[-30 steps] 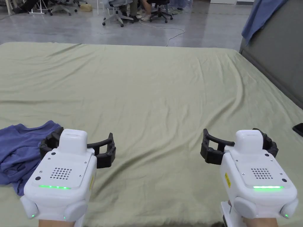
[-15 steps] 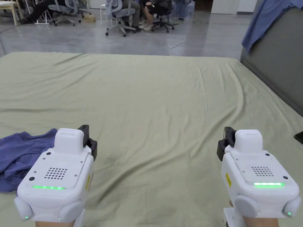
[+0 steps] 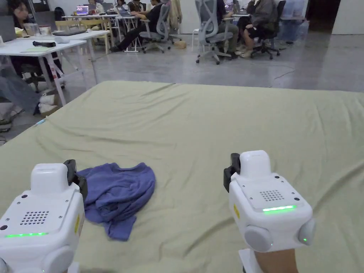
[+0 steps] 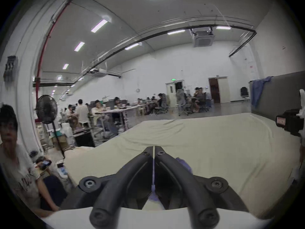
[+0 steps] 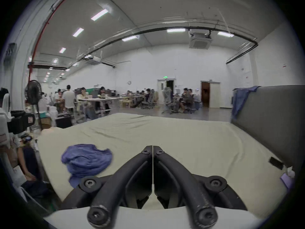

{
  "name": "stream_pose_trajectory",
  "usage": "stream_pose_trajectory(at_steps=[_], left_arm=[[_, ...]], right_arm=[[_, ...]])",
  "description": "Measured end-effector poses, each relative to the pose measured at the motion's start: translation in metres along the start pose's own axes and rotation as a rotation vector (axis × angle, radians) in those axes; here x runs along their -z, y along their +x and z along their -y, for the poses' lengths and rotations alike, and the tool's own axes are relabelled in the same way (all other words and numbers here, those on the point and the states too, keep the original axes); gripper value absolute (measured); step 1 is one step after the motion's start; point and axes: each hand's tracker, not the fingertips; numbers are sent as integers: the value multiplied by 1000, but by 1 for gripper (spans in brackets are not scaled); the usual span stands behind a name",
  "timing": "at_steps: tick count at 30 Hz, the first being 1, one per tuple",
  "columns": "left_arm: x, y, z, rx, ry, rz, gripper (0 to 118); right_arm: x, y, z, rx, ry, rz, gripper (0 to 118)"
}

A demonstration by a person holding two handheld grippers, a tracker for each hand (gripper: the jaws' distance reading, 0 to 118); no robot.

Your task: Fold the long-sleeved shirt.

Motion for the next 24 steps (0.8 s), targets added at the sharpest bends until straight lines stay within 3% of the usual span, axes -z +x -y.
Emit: stream_pose_trajectory(at_steps=[5, 10, 11, 12, 13, 16, 24], left_arm=[[-9, -22, 2, 38, -1, -26, 0], [5, -23, 9, 9, -45, 7, 3], [10, -21, 11, 0, -50, 7, 21], [20, -19, 13, -6, -76, 7, 57], [33, -18, 13, -19, -142, 40, 114], [73, -16, 20, -114, -331, 140, 117], [233, -7, 84, -13, -643, 188, 118]], right_arm=[[10, -42, 0, 1, -8, -56, 0], [19, -52, 2, 19, -36, -74, 0], [19, -52, 3, 22, -41, -71, 0], [19, -52, 3, 25, -46, -69, 0], [20, -52, 4, 28, -51, -70, 0], [21, -50, 9, 19, -81, -78, 0], [38, -49, 29, -12, -148, -106, 0]])
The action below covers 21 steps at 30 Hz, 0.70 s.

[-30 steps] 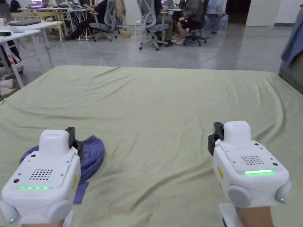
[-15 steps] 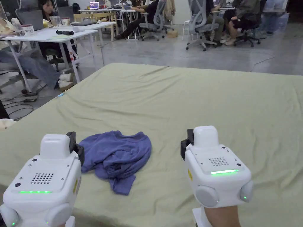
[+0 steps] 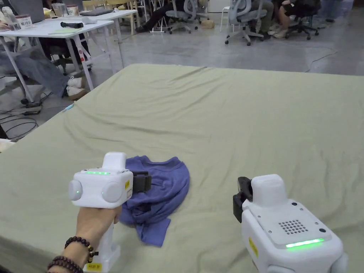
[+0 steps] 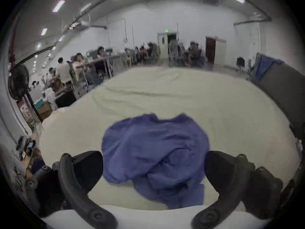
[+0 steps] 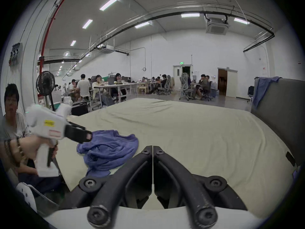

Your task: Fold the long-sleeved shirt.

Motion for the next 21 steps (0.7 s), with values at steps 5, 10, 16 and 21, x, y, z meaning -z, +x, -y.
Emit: stream_pose_trajectory(at_steps=[5, 10, 16, 21], left_arm=[[89, -17, 2, -24, -120, -9, 101], [63, 17, 27, -28, -78, -15, 31], [11, 19, -14, -34, -45, 6, 16], [-44, 34, -68, -25, 130, 139, 16]], right_arm=[[22, 4, 10, 42, -76, 0, 0], [32, 10, 21, 69, -113, -5, 0], [22, 19, 21, 86, -134, 12, 0], [-7, 41, 8, 112, -82, 61, 0]])
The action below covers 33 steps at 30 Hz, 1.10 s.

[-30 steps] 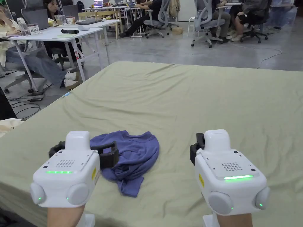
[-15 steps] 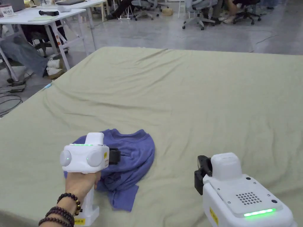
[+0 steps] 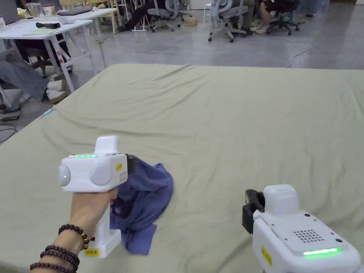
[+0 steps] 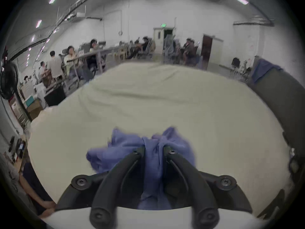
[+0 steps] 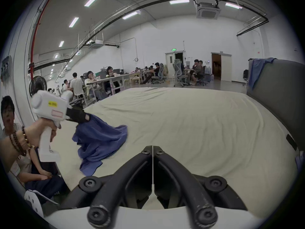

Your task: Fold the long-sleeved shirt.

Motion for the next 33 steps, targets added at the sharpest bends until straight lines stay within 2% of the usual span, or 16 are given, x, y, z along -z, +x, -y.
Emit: stream_pose_trajectory(at_steps=[4, 9, 11, 16, 18, 21, 22, 23, 25, 26, 27, 28, 33], left_arm=[[-20, 62, -44, 62, 125, 169, 16], [-25, 197, -49, 183, 137, 404, 16], [-11, 257, -35, 224, 108, 525, 16], [46, 383, 36, 341, -62, 663, 16], [52, 431, 83, 376, -158, 665, 16], [62, 449, 116, 377, -158, 662, 16], [55, 449, 120, 383, -130, 639, 24], [52, 445, 117, 390, -97, 605, 49], [45, 434, 106, 363, -88, 601, 118], [35, 420, 98, 333, -66, 609, 116], [23, 404, 88, 290, 66, 588, 116], [11, 392, 81, 270, 57, 578, 116], [-78, 314, 79, 304, 252, 344, 116]], right_arm=[[-30, 30, -14, 48, 50, 57, 0], [-71, 77, -20, 82, 105, 189, 0], [-89, 99, -18, 114, 119, 254, 0], [-122, 151, -4, 175, 100, 408, 0], [-130, 169, 2, 198, 84, 452, 0], [-136, 189, 10, 216, 64, 482, 0], [-137, 195, 13, 214, 60, 480, 0], [-138, 200, 15, 214, 48, 469, 0], [-135, 206, 15, 222, 24, 446, 0], [-134, 207, 15, 233, 23, 444, 0], [-134, 207, 15, 239, 25, 440, 0], [-133, 205, 14, 238, 28, 435, 0], [-127, 192, 9, 180, 26, 452, 0]])
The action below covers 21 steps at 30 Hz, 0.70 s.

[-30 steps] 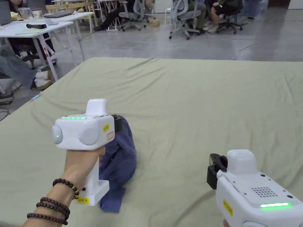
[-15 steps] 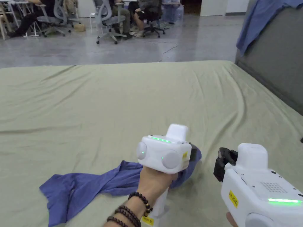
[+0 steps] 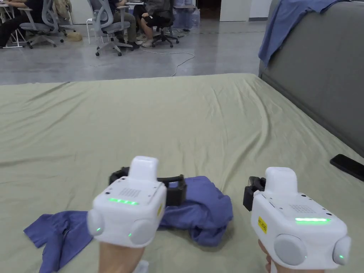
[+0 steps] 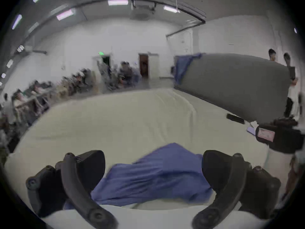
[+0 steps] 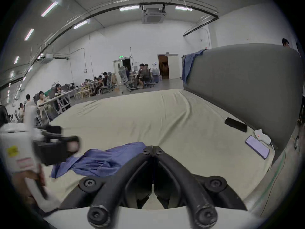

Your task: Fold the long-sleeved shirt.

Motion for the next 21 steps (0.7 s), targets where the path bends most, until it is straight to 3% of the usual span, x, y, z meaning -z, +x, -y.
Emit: stream_pose_trajectory(at_steps=[3, 4, 5, 6, 7, 12, 15, 16, 17, 18, 19, 20, 21], left_arm=[[-40, -24, 26, -84, 14, -72, 110], [-59, -28, 35, -123, 38, -90, 93], [-67, -35, 47, -136, 36, -99, 65], [-72, -36, 54, -115, 9, -130, 23], [-79, -36, 61, -95, -18, -167, 0], [-104, -36, 66, -124, -21, -148, 0], [-87, -46, 57, -143, -44, -116, 0], [-77, -49, 52, -154, -66, -88, 1], [-66, -49, 47, -162, -77, -100, 19], [-51, -52, 42, -180, -99, -100, 61], [-32, -57, 38, -203, -147, -99, 116], [-4, -65, 37, -217, -205, -84, 118], [10, -75, 33, -264, -99, -37, 118]], right_arm=[[-6, -9, 3, -28, 11, -8, 0], [-9, -12, 4, -41, 19, -14, 0], [-12, -14, 5, -50, 22, -18, 0], [-14, -16, 7, -60, 24, -20, 0], [-17, -19, 8, -69, 25, -22, 0], [-22, -22, 12, -69, 30, -23, 0], [-21, -21, 11, -60, 19, -38, 0], [-21, -20, 11, -61, 18, -35, 0], [-21, -20, 11, -61, 17, -32, 0], [-20, -19, 11, -59, 17, -32, 0], [-19, -17, 11, -56, 15, -33, 0], [-18, -15, 12, -50, 12, -33, 0], [-17, -14, 12, -46, 9, -32, 0]])
